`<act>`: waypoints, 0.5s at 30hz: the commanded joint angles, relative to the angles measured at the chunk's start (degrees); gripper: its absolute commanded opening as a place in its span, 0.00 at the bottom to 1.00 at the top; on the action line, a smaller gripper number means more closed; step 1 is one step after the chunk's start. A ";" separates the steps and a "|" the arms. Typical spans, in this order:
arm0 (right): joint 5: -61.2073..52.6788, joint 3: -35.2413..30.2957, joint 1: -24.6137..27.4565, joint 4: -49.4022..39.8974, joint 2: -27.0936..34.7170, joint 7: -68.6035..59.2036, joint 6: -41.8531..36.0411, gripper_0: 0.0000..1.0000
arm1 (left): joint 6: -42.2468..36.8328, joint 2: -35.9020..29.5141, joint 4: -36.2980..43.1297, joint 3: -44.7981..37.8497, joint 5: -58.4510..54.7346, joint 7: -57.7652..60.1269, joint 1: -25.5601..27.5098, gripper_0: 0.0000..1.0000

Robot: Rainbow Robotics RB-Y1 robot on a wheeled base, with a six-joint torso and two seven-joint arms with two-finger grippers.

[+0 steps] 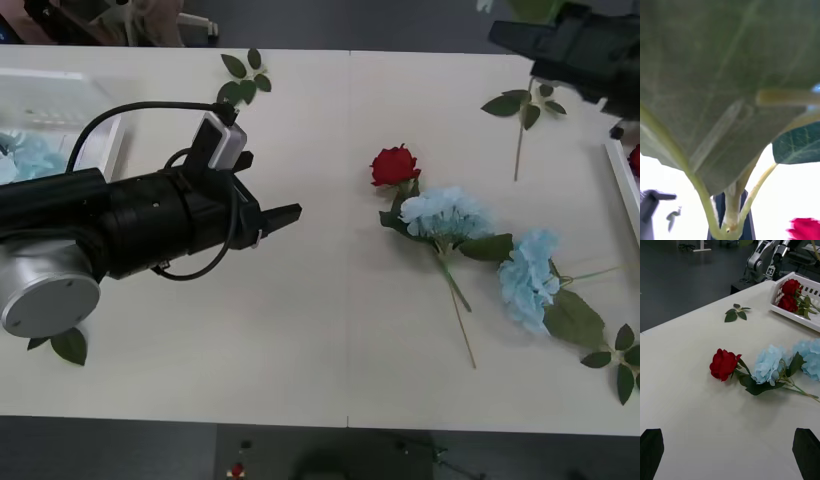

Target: Put the red flowers into the right box and the blue flowers into the left box

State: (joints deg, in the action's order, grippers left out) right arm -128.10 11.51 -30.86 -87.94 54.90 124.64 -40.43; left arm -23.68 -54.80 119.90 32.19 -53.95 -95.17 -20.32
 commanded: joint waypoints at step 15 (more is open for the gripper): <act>9.89 16.00 -3.15 -9.09 -13.24 -3.70 17.49 0.00 | -10.95 10.86 -5.47 -6.08 -19.35 2.36 -3.50 1.00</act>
State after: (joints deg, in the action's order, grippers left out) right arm -118.78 28.14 -31.60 -96.03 41.93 122.70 -23.20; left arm -33.50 -41.66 112.30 27.89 -68.49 -94.66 -21.01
